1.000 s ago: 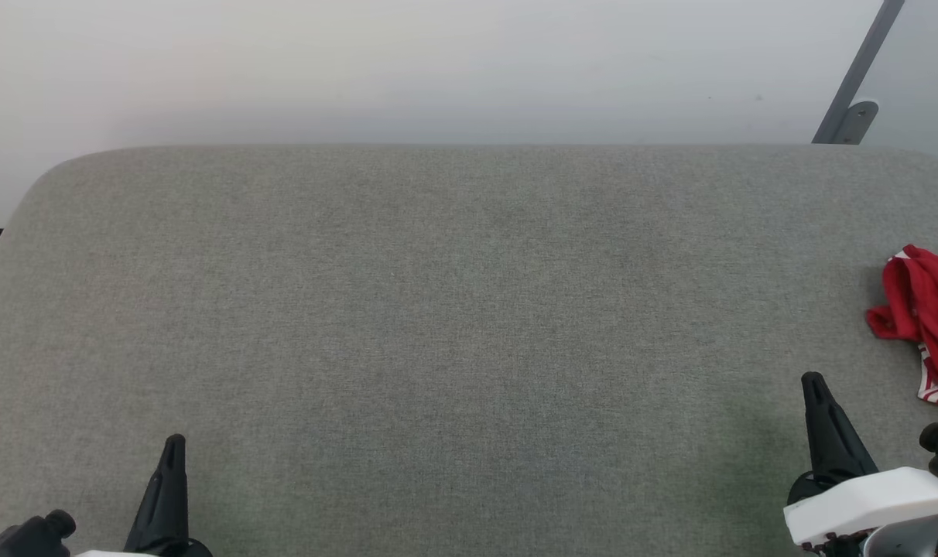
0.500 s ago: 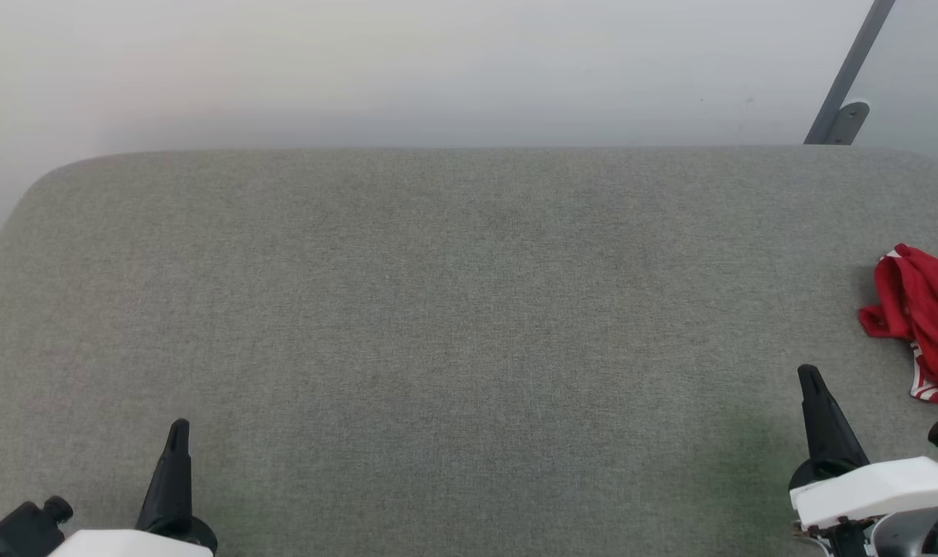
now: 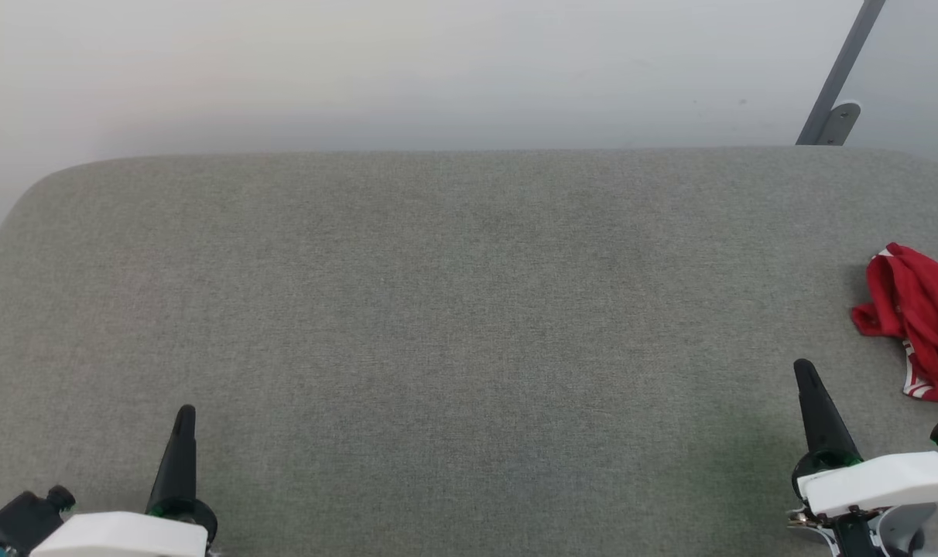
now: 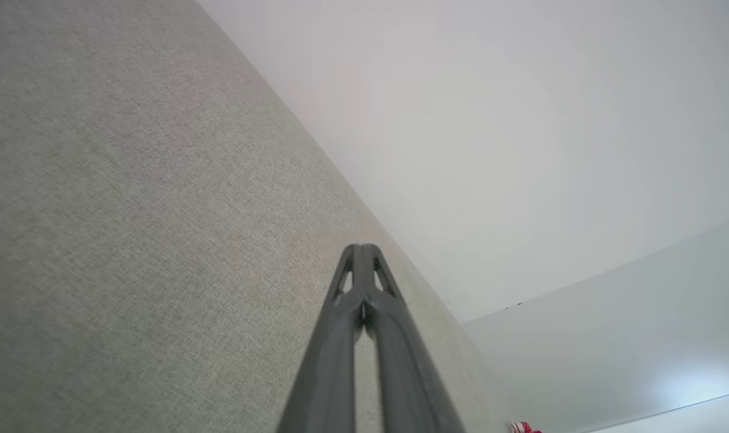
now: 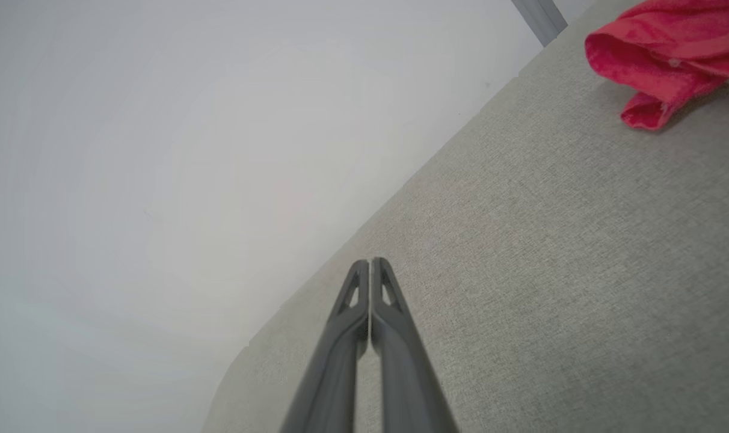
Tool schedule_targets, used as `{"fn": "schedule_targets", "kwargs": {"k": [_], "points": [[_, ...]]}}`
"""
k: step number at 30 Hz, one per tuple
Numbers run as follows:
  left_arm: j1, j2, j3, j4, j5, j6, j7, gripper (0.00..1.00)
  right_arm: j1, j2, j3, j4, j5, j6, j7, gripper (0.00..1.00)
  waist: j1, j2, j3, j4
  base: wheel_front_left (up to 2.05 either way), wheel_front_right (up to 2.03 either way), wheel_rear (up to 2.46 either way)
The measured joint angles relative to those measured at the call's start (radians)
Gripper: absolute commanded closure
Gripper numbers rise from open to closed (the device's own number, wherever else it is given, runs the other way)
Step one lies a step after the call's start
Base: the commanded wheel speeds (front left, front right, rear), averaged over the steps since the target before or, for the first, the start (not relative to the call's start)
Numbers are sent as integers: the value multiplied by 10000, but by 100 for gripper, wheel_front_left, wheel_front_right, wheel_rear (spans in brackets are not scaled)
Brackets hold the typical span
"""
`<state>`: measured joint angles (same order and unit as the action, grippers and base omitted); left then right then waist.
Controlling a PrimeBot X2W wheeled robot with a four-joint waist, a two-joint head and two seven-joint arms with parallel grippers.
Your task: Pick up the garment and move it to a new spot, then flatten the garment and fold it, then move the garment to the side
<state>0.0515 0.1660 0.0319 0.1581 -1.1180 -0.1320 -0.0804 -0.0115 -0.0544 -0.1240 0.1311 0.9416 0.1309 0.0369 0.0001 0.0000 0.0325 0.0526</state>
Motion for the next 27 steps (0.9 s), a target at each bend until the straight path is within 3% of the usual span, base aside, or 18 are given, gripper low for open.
{"fn": "schedule_targets", "kwargs": {"k": [27], "points": [[-681, -426, 267, 374, -2148, 2, 780, 100, -403, 17, 31, 479, 2901, 0, 326, 100, 0, 0, -105, -189, 0, 0, 0]]}}
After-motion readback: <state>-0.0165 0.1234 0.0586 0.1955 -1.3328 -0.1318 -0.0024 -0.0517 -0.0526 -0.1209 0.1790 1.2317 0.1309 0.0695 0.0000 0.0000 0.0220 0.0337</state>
